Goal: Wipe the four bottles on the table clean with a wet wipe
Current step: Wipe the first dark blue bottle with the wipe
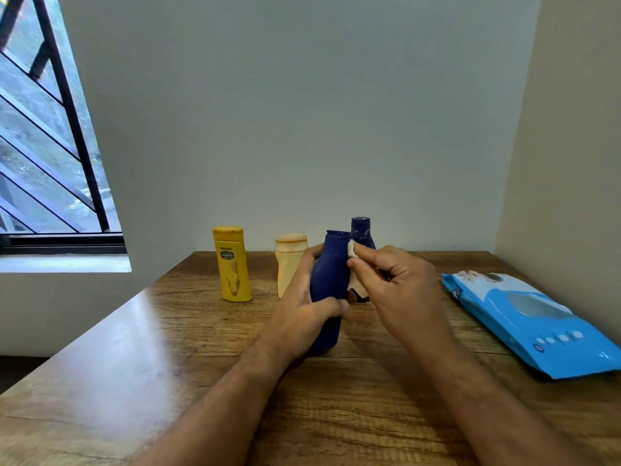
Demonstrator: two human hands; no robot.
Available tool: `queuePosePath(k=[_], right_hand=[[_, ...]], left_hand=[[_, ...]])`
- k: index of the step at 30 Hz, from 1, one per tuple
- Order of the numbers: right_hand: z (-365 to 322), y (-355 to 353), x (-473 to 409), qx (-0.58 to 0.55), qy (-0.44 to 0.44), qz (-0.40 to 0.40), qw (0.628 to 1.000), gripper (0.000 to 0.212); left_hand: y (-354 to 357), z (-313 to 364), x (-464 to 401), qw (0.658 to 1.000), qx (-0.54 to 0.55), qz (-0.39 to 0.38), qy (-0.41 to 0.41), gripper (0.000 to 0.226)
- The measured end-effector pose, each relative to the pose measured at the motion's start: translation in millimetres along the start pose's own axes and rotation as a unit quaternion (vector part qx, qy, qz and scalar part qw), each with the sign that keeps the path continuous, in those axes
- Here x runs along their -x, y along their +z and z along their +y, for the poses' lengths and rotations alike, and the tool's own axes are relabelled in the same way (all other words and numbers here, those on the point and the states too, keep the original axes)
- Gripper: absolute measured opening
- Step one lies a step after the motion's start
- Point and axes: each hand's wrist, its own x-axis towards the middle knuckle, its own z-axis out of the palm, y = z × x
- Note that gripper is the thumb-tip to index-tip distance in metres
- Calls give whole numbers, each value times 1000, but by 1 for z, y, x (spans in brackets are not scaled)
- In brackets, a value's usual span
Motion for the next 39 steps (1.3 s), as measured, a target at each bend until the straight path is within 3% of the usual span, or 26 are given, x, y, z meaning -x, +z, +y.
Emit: queuePosePath(k=[3, 12, 26, 39], right_hand=[[0, 0, -1, -10, 12, 7, 1000, 27], [-1, 1, -1, -13, 26, 23, 999, 24], [1, 2, -1, -42, 51, 22, 998, 24], [-3, 3, 2, 10, 3, 27, 1000, 20]], left_hand=[[4, 0, 1, 999, 48, 17, 9, 42], [7, 6, 2, 999, -21, -9, -30, 32], [3, 3, 0, 976, -190, 103, 35, 71], [7, 8, 3, 961, -264, 64, 41, 92]])
